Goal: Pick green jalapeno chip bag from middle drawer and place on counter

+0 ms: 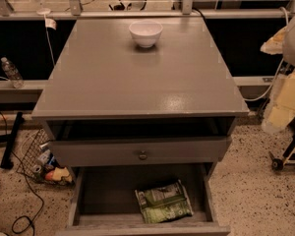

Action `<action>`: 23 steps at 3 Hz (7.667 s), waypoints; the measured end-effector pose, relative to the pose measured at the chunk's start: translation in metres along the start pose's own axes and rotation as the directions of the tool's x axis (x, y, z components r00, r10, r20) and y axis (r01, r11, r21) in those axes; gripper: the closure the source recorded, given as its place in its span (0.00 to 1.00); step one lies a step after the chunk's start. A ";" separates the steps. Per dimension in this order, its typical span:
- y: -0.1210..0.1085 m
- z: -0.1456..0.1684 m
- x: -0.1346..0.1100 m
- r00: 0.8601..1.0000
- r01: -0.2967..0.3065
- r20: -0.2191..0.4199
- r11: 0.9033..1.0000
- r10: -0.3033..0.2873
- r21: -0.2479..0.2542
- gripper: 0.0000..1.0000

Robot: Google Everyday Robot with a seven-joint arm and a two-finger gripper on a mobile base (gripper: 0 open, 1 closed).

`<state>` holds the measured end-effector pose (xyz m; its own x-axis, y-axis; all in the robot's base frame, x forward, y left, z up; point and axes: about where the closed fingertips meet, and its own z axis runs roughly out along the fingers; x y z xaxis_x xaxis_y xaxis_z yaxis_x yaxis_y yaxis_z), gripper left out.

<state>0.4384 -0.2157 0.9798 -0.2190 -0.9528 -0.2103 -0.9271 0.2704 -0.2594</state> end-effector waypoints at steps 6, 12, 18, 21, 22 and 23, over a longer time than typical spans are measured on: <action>0.049 0.144 0.062 0.911 -0.289 0.248 0.940 0.328 -0.182 0.00; 0.123 0.337 0.121 0.809 -0.355 0.305 0.831 0.502 -0.427 0.00; 0.140 0.528 0.019 0.794 -0.316 0.374 0.851 0.479 -0.419 0.00; 0.138 0.587 -0.012 0.792 -0.352 0.353 0.846 0.497 -0.400 0.11; 0.143 0.601 -0.015 0.798 -0.357 0.337 0.842 0.500 -0.405 0.27; 0.142 0.605 -0.013 0.795 -0.363 0.335 0.839 0.506 -0.407 0.49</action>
Offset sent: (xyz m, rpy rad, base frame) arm 0.0130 -0.0087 -0.0960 0.1254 0.0531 -0.1733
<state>0.4933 -0.0815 0.3756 -0.5414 -0.5741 -0.6142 -0.8217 0.5161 0.2420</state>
